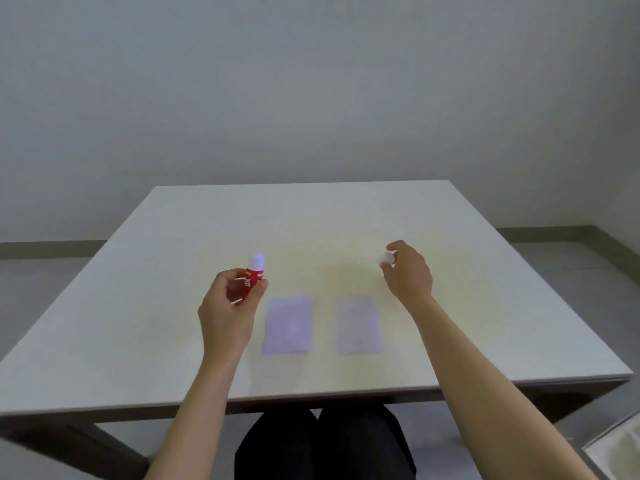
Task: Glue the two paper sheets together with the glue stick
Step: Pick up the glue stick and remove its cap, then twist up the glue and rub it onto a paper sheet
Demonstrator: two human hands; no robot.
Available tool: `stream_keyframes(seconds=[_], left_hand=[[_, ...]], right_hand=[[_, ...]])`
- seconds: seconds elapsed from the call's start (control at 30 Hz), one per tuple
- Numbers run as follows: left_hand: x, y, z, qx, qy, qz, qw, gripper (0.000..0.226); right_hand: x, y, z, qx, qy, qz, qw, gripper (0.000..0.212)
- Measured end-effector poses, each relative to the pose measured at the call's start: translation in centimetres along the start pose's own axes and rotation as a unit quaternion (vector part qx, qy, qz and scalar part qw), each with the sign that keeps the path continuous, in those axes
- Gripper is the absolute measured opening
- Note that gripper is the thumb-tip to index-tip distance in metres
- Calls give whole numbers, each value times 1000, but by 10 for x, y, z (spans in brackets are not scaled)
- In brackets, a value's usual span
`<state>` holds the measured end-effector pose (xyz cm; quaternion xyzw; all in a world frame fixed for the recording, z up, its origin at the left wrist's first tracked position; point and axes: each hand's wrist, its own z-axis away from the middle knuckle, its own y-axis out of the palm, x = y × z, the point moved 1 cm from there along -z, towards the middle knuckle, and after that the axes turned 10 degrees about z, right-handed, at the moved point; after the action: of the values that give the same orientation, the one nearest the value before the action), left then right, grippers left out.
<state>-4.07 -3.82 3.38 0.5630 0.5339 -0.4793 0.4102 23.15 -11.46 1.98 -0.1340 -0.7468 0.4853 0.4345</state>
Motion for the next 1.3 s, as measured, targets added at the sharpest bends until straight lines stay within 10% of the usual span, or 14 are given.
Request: stream_keyframes(seconds=[0.43,0.57,0.73,0.83,1.13,1.3], left_hand=[[7,3,4,14,-39,133,990,11],[1,17,10,-4,-66,210,975,14],[-16,43,24,-27,-111,296,948,22],[-21,47,30,-23,-118,324,938,24],[-30,52,37,39,-69,277,958,21],[-28,51,37,20,-79,276,958,19]], right_hand=[[-17,5,8,-4,-37,105,994,64],[17,-6,53,-47,-124,-52,990,62],[69,-4,113,177,-170,-331,911,36],[76,-8,120,159,-116,-450,871,19],[76,-8,114,255,89,-487,830,46],[62,-12,111,224,-46,-516,826,22]])
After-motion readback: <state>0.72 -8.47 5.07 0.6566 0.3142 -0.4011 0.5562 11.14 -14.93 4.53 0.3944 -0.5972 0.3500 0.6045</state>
